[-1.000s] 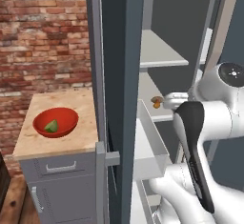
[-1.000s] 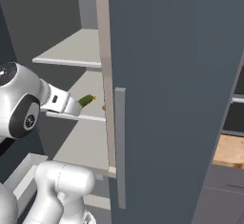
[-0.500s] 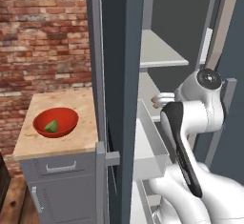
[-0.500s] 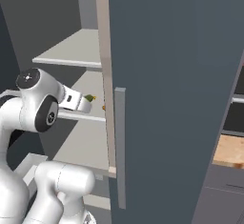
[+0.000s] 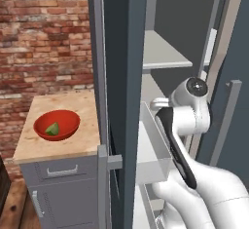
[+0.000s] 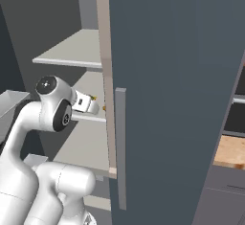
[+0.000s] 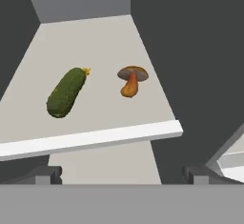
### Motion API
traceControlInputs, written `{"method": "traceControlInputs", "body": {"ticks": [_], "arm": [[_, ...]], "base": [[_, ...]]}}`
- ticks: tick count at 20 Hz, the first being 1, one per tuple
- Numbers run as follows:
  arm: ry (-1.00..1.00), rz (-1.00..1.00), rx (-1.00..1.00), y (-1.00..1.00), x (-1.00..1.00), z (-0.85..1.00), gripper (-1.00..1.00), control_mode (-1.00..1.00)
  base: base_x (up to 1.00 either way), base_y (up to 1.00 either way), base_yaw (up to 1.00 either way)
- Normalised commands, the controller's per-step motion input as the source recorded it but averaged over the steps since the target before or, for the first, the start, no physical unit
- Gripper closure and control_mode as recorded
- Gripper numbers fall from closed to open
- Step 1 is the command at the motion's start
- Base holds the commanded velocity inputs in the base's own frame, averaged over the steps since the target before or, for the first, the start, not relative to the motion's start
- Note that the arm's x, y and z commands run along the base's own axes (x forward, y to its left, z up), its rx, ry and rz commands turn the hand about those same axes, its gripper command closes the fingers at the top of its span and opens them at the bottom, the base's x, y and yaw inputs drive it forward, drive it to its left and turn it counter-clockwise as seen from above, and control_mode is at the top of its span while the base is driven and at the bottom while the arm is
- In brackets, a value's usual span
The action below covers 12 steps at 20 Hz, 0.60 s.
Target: Take the cucumber, mushroom, and lemon wedge from the freezer and place them in the bowl on the counter.
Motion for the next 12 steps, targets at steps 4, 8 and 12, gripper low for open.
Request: {"method": "traceControlInputs", "body": {"ticks": [4,8,12], "arm": [[0.0,-0.03,0.0,-0.13,0.6,-0.25,-1.0,-1.0],[0.02,-0.04,0.0,-0.09,0.52,-0.28,-1.0,-1.0],[0.05,-0.04,0.0,-0.04,0.52,-0.2,-1.0,-1.0]], "base": [[0.0,0.0,0.0],[0.0,0.0,0.0],[0.0,0.0,0.0]]}}
